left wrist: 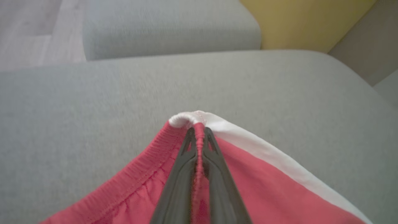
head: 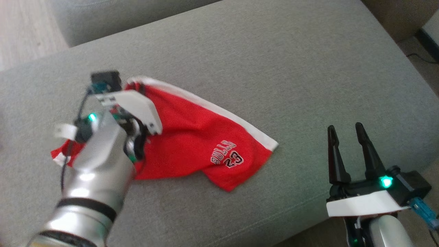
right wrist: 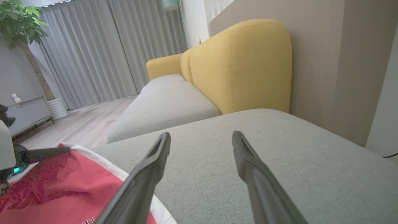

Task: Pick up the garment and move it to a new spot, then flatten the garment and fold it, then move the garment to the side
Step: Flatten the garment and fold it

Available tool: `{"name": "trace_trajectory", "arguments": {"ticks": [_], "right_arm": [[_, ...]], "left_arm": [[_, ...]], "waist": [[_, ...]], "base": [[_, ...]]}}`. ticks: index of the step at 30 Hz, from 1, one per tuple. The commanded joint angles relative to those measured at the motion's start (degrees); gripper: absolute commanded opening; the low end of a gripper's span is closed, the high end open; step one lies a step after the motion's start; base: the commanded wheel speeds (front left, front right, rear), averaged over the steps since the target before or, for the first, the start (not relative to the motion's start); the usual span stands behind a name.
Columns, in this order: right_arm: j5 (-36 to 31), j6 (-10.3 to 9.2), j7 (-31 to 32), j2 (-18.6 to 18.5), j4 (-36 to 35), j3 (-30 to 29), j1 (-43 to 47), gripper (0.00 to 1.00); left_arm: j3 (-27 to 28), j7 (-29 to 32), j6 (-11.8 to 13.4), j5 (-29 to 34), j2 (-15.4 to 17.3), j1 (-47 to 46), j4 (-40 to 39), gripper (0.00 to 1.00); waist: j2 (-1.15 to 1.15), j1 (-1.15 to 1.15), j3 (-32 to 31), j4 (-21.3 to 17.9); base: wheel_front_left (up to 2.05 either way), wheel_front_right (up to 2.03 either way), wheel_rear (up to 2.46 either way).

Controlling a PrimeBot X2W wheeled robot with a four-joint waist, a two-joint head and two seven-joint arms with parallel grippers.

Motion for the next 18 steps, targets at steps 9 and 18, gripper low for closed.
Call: {"name": "trace_trajectory", "arguments": {"ticks": [9, 18], "right_arm": [[0.3, 0.44, -0.4, -0.4, -1.2, 1.7, -1.4, 1.00], [0.7, 0.44, -0.4, -0.4, -1.6, 0.7, -0.2, 1.00]], "left_arm": [[4.1, -8.0, -2.5, 0.5, 6.1, -15.5, -2.6, 0.00], [3.0, -12.2, -11.2, 2.9, 6.6, -21.7, -11.7, 0.00]], "waist": [[0.00, 0.00, -1.9, -3.6], [0.00, 0.00, -2.2, -3.9]], "base": [[0.00, 0.00, 0.00], [0.00, 0.00, 0.00]]}}
